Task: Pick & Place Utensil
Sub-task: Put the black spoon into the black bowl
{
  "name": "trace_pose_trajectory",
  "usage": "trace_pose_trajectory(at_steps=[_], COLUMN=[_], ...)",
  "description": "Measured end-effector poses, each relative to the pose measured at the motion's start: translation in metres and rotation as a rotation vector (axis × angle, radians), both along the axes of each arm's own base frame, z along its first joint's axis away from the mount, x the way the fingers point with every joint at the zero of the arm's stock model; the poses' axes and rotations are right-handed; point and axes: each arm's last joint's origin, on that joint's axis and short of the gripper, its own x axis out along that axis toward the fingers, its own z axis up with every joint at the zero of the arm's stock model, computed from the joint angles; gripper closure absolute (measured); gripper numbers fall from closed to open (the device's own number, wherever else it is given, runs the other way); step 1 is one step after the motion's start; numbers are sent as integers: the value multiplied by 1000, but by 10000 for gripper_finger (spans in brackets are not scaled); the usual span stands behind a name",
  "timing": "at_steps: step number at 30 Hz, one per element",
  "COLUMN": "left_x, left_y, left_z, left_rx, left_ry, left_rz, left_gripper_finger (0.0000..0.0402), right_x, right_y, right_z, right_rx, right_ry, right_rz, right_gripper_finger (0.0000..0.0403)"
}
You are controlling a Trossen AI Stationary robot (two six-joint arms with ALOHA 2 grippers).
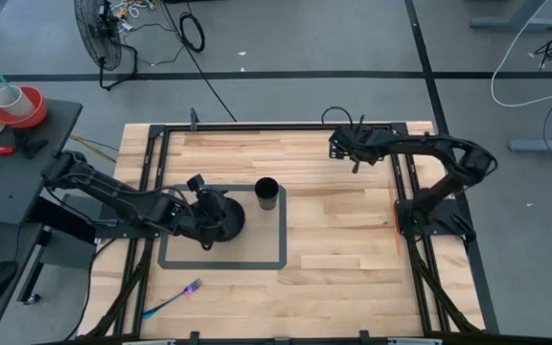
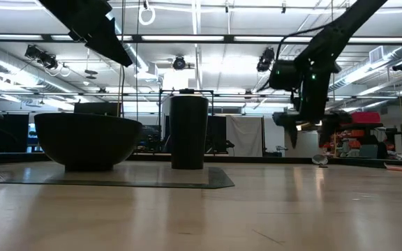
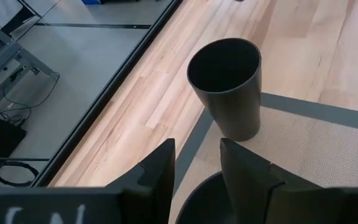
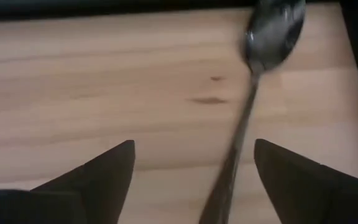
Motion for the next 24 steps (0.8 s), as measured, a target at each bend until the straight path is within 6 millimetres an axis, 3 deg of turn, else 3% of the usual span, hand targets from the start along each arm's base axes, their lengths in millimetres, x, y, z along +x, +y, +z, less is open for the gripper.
trace_pose_trajectory(at_steps=[12,24], left_x=[0,0], left_y=[0,0], left_z=[0,0], left_rx=[1,-6], left_ry=[3,6], left_rz=[-1,-7], left_gripper_finger=[268,268], right_x=[-13,-16], right_y=[-19,-18], right_z=[-29,-42], right_rx=[101,142], right_ry=[57,23], right_rz=[-159,-197], right_gripper_finger=[187,198])
